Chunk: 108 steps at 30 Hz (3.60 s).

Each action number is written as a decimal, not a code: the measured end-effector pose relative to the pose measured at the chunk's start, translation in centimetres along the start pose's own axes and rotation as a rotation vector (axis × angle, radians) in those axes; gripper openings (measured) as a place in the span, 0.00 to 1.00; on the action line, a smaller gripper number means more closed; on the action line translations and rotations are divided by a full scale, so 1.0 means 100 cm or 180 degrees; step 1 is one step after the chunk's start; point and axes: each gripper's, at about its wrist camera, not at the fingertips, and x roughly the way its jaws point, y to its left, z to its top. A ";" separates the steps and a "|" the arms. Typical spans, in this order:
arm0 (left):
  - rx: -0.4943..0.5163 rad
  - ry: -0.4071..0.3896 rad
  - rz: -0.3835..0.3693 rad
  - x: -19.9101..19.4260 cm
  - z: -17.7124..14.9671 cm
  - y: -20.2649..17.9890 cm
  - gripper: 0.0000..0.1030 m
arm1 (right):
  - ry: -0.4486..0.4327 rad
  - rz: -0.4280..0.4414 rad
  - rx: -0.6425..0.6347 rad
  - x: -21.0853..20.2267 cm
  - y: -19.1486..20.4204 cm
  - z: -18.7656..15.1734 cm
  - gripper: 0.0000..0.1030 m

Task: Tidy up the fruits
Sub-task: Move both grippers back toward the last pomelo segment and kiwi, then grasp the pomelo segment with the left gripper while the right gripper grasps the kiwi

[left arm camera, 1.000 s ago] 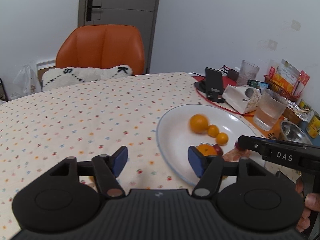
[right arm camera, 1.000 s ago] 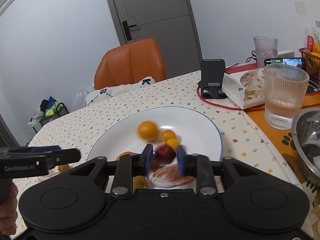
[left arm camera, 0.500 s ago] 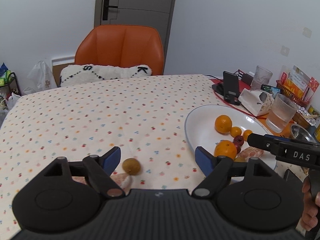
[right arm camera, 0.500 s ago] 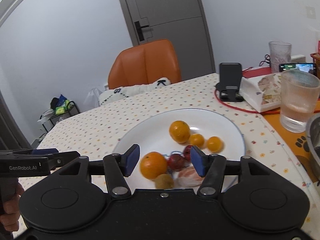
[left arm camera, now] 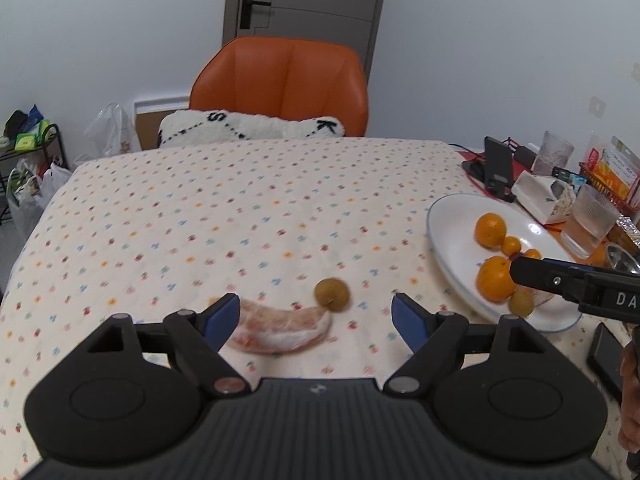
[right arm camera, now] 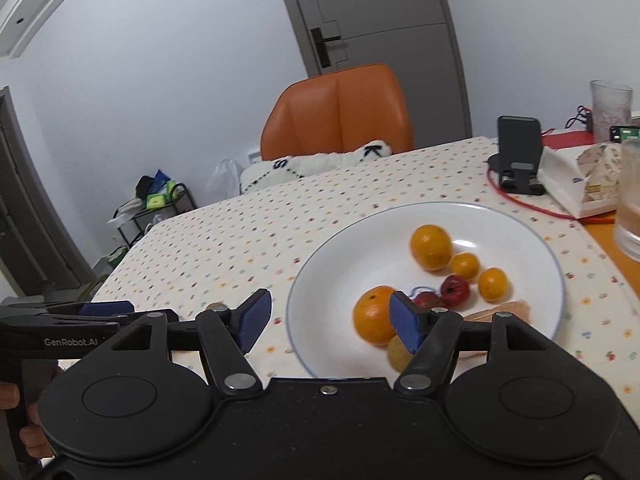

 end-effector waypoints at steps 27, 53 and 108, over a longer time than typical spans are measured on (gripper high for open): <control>-0.0176 0.0089 0.0093 0.011 -0.025 0.035 0.79 | 0.0210 0.0388 -0.0304 0.029 0.053 -0.010 0.63; -0.0045 0.0056 0.0191 0.044 -0.019 0.020 0.83 | 0.0281 0.0401 -0.0269 0.044 0.058 -0.007 0.62; -0.0179 -0.0238 0.0170 -0.012 -0.007 0.032 0.79 | 0.0172 0.0290 -0.0308 0.045 0.058 0.002 0.24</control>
